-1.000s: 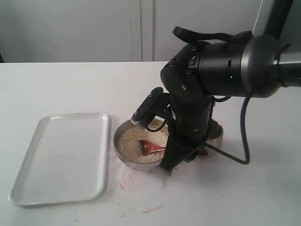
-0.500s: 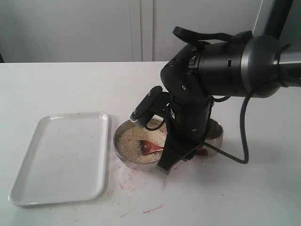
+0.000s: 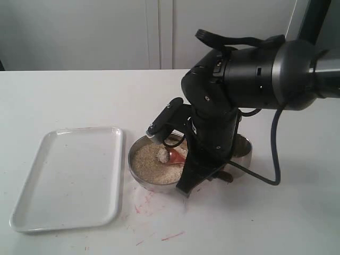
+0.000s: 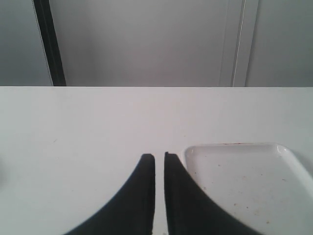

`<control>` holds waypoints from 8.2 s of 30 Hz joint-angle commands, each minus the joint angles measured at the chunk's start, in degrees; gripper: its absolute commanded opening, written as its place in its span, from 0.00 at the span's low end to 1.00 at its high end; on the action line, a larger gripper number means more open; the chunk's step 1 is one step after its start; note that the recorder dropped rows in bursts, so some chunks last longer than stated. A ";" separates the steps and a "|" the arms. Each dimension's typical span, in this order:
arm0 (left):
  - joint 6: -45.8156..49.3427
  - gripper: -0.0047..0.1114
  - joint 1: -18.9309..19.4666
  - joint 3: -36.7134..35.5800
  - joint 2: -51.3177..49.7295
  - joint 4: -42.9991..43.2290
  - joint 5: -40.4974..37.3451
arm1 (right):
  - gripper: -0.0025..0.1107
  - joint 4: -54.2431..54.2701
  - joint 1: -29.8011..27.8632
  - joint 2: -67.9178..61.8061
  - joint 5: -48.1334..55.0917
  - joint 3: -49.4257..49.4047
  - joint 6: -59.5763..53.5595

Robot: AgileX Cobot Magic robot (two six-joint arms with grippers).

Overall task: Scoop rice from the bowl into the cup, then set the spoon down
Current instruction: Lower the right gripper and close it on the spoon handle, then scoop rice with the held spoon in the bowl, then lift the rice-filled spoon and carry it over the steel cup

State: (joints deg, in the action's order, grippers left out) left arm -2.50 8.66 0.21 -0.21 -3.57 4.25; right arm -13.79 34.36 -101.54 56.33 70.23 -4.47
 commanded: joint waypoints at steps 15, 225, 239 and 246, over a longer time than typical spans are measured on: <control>-0.31 0.16 -0.18 -0.21 0.21 -0.26 0.26 | 0.07 0.31 -0.11 -0.05 1.74 0.39 0.66; -0.31 0.16 -0.20 -0.21 0.21 -0.26 0.23 | 0.02 8.45 -20.70 25.96 -7.24 -21.01 2.78; -0.31 0.16 -0.20 -0.21 0.21 -0.26 0.23 | 0.02 0.31 -18.12 25.96 -4.74 -21.01 7.83; -0.31 0.16 -0.20 -0.21 0.21 -0.26 0.23 | 0.02 -1.29 -15.45 25.81 -4.17 -21.01 9.28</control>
State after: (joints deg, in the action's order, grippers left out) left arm -2.50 8.66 0.21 -0.21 -3.57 4.25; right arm -14.26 18.17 -75.49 51.91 49.54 3.95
